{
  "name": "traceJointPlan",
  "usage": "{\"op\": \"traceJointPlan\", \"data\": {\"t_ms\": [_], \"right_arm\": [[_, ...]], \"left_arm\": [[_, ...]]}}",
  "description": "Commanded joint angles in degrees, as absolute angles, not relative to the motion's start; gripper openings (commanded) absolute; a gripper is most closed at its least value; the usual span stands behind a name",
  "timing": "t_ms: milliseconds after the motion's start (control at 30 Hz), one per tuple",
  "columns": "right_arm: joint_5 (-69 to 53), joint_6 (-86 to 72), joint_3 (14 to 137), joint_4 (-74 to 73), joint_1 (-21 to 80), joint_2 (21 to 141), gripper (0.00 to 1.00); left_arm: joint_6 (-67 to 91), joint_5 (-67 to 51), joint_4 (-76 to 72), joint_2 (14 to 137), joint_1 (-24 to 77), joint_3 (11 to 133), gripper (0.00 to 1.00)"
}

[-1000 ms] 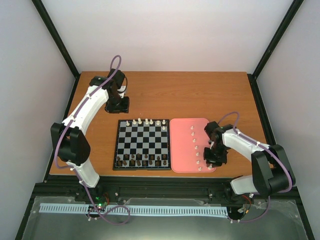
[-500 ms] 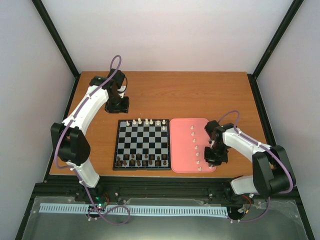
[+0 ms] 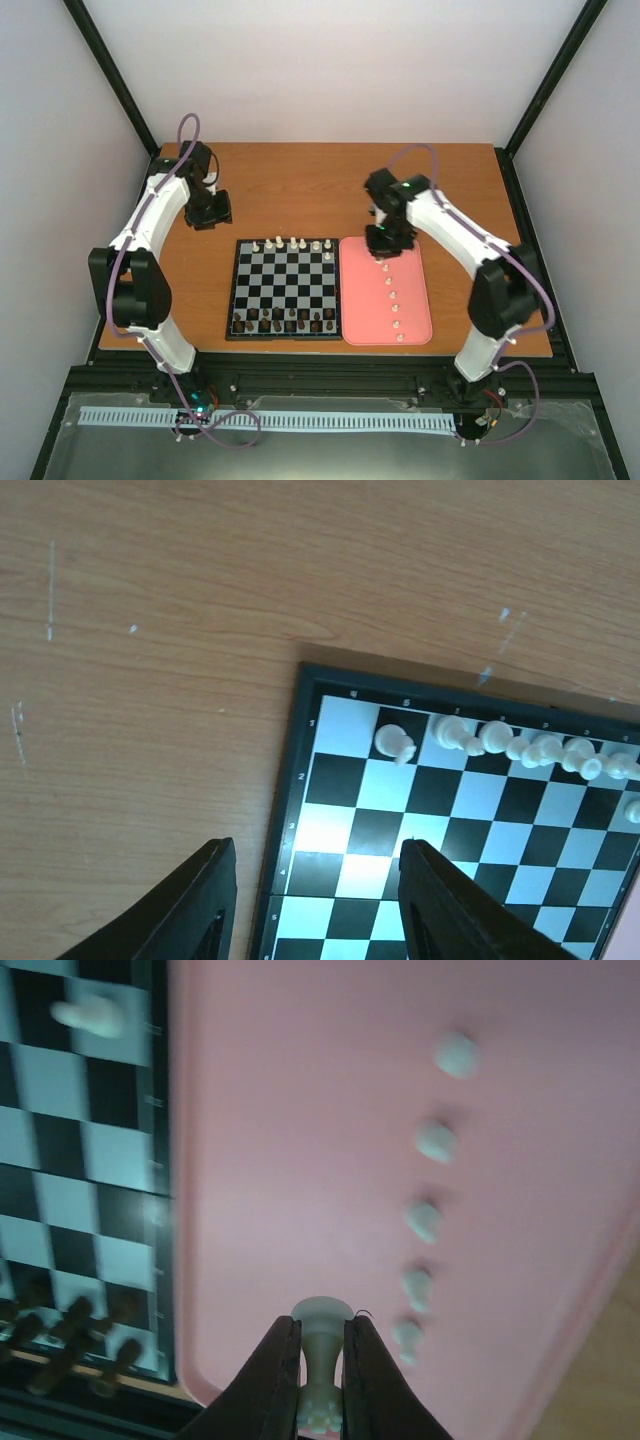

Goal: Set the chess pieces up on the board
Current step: Place the chess piece on the chessboard.

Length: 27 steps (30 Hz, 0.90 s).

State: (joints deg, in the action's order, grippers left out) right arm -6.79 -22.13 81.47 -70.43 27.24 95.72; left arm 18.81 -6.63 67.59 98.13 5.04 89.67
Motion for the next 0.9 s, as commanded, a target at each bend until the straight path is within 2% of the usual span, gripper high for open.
{"op": "traceJointPlan", "data": {"t_ms": [0,367,600,867], "right_arm": [[-6.7,-18.7,94.0,-74.3,34.8,105.4,0.03],[-13.4,-13.9,129.5,-83.2,49.5,130.1,0.03],[-16.8,-13.1,133.5,-81.1,50.8,137.7,0.03],[-14.8,-13.7,135.9,-81.8,51.0,143.4,0.03]], "left_arm": [[22.2,-7.5,65.1,94.6,3.5,86.9,0.47],[26.1,-5.0,61.3,92.3,1.2,81.3,0.45],[26.2,-4.1,61.1,90.9,1.0,79.8,0.45],[25.2,-6.1,60.4,89.4,1.1,77.9,0.44]]}}
